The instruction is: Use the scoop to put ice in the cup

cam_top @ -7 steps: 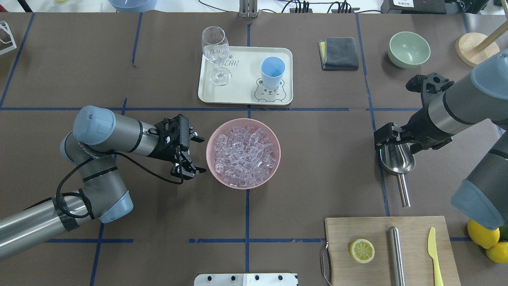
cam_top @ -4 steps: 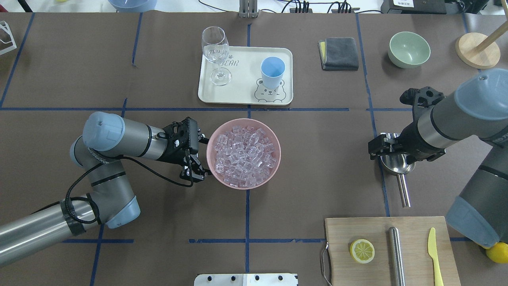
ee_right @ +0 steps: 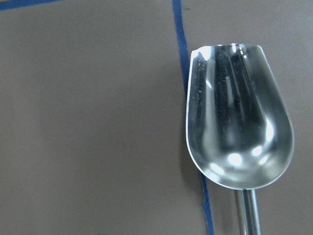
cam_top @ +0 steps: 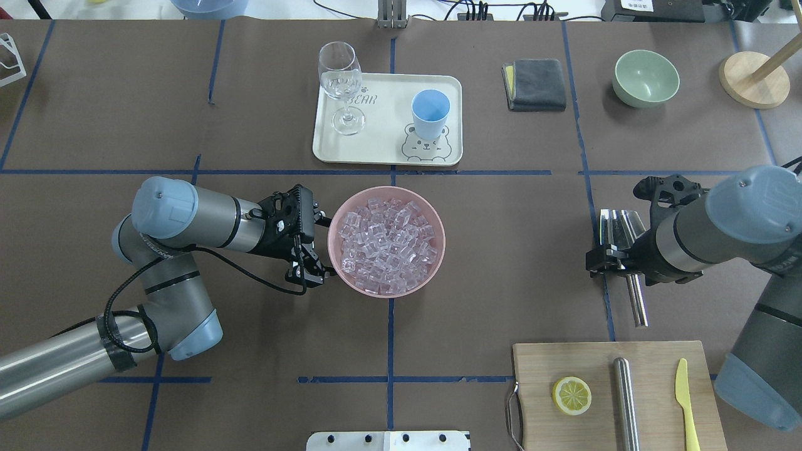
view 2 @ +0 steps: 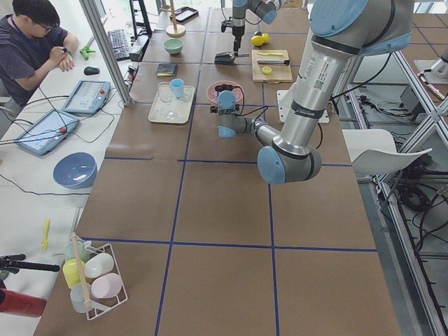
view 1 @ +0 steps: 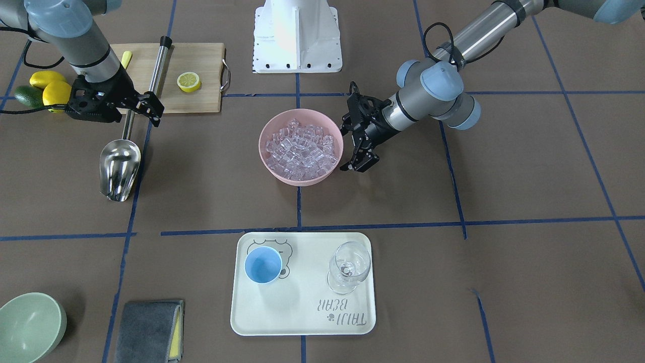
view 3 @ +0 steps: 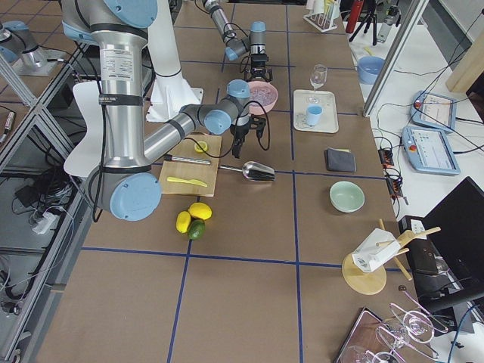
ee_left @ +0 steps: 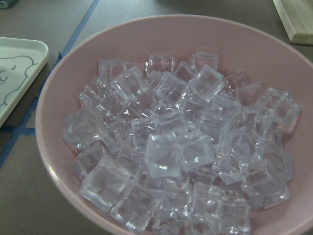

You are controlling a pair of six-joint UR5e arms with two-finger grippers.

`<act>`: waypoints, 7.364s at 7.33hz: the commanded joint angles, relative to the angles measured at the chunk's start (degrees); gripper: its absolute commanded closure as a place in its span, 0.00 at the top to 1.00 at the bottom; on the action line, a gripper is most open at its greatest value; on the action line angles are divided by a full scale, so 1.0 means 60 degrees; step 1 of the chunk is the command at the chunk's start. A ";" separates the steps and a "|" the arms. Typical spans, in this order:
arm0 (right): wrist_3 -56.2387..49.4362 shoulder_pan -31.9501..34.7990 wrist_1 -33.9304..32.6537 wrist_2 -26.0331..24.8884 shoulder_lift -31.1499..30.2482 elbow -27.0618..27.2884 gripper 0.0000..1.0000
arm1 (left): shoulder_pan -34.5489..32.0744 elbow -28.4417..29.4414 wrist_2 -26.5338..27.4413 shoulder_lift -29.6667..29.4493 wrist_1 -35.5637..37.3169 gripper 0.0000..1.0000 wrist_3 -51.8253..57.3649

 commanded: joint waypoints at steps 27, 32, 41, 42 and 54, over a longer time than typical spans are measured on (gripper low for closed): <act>-1.2333 0.0191 -1.1338 -0.0164 0.6286 0.1578 0.00 | 0.0015 0.0008 0.0000 0.0021 -0.0034 1.00 0.0000; -1.2332 -0.0892 -1.3977 -0.0485 0.9230 -0.1069 0.00 | 0.0001 0.0023 0.0000 0.0021 -0.0034 1.00 0.0000; -1.2230 -0.1305 -1.5020 -0.1189 1.1005 -0.3870 0.00 | 0.0001 0.0081 0.0000 0.0021 -0.0122 1.00 0.0000; -1.2230 -0.1377 -1.4990 -0.1204 1.1064 -0.4003 0.00 | 0.0001 0.0081 0.0000 0.0021 -0.0122 1.00 0.0000; -1.1645 -0.1495 -1.1670 -0.1189 1.0539 -0.5586 0.00 | 0.0015 0.0081 0.0000 0.0036 -0.0253 1.00 -0.0015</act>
